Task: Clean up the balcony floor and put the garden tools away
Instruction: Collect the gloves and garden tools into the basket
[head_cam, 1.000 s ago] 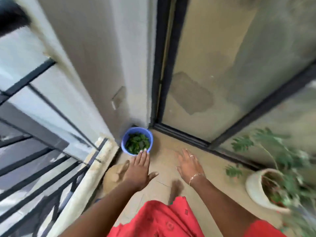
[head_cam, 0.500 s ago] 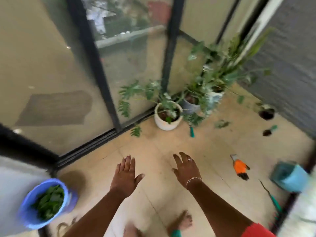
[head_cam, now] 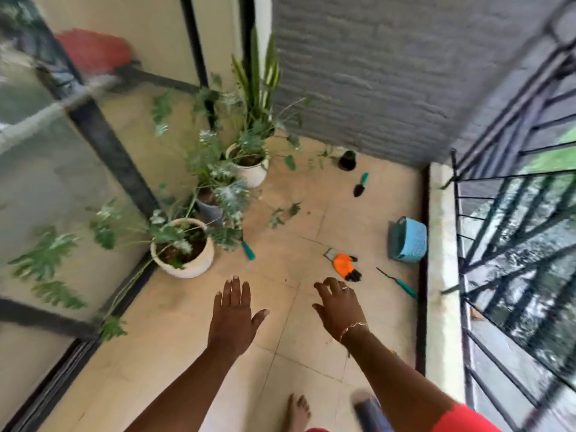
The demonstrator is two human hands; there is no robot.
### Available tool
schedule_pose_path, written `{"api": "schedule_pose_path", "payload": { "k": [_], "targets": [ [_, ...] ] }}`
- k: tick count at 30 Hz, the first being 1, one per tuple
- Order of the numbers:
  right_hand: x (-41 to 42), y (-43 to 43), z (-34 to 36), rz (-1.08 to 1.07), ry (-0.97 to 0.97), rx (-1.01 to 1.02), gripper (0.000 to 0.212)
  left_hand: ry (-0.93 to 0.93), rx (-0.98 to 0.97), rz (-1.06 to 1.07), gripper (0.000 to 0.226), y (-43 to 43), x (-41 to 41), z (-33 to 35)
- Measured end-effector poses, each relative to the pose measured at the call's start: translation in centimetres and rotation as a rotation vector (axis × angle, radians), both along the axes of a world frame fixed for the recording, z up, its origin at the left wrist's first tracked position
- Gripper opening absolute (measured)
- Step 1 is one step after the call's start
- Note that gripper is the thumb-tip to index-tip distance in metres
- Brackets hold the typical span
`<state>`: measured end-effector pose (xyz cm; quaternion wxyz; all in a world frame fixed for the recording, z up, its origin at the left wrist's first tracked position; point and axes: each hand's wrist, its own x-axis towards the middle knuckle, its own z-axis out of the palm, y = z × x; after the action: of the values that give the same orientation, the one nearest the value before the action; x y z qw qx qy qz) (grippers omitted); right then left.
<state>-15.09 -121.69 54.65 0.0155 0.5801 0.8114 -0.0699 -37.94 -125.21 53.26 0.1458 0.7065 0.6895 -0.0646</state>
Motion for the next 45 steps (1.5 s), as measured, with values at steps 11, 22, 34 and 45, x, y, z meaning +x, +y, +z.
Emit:
{"api": "schedule_pose_path", "payload": {
  "k": [11, 22, 34, 45],
  "targets": [
    [9.3, 6.0, -0.1, -0.287, 0.009, 0.051, 0.06, -0.032, -0.016, -0.178, 0.067, 12.1, 9.7, 2.0],
    [14.0, 23.5, 0.0, -0.515, 0.028, -0.018, 0.052, -0.008, -0.074, -0.318, 0.074, 32.1, 13.0, 0.8],
    [15.7, 38.8, 0.2, -0.68, 0.136, -0.116, 0.046, 0.019, -0.047, -0.455, 0.085, 53.5, 14.9, 2.3],
    [23.2, 44.5, -1.8, -0.894, 0.142, -0.199, 0.049, 0.047, -0.162, -0.607, 0.104, 63.8, 23.4, 0.3]
  ]
}}
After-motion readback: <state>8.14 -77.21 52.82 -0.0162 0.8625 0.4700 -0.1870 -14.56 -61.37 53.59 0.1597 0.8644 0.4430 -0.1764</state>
